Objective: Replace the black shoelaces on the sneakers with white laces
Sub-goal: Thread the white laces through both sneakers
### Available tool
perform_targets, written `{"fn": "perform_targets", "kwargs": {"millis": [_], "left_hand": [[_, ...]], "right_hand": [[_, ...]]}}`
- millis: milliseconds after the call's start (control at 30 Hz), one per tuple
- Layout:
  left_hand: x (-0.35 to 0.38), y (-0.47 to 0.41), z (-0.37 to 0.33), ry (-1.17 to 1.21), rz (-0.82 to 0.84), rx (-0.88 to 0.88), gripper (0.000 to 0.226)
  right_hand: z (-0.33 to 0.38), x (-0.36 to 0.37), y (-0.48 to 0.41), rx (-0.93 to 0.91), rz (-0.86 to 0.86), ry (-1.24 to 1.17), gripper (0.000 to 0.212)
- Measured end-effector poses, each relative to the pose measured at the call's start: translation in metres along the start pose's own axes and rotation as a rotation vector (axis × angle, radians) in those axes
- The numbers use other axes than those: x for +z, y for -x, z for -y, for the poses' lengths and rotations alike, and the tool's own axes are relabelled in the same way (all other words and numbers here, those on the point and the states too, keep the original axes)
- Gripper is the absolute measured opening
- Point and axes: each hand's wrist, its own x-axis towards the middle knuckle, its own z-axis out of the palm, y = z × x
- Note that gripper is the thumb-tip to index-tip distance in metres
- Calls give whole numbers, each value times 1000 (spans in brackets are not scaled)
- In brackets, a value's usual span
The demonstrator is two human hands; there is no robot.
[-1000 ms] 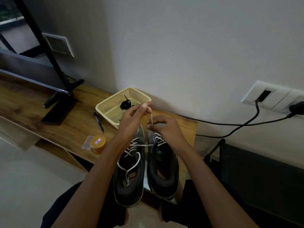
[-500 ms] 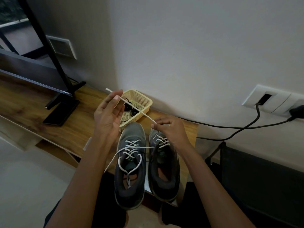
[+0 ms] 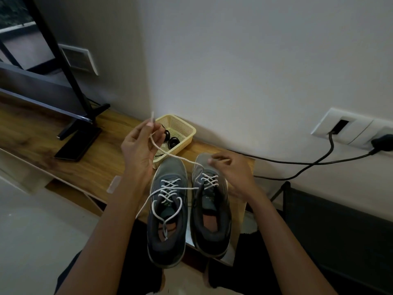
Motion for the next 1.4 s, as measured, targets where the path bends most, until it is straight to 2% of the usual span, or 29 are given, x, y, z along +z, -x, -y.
{"fn": "perform_targets", "kwargs": {"millis": [100, 200, 267, 333, 467, 600, 767, 933, 1167, 1400], "left_hand": [[7, 17, 15, -370, 156, 91, 11], [12, 35, 40, -758, 427, 180, 3], [10, 40, 60, -1052, 550, 264, 2], [5, 40, 77, -1269, 569, 373, 4], [5, 44, 85, -1529, 517, 409, 9], [5, 45, 86, -1662, 570, 461, 19], [3, 48, 89, -1756, 607, 552, 18], [4, 49, 91, -1820, 643, 522, 16], [4, 55, 97, -1866, 676, 621, 18], [8, 57, 94, -1938, 740, 610, 25]], "right_hand": [[-15, -17, -1, 131, -106, 49, 17], [-28, -24, 6, 211, 42, 179, 24], [-29, -21, 16, 228, 140, 252, 29], [-30, -13, 25, 226, 178, 275, 30], [-35, 0, 30, 214, 164, 287, 18], [-38, -1, 28, 252, 154, 215, 19], [-44, -2, 25, 359, 176, 142, 23], [-45, -1, 22, 429, 185, 119, 24], [-44, -2, 22, 436, 189, 82, 22], [-40, -4, 23, 387, 184, 74, 22]]}}
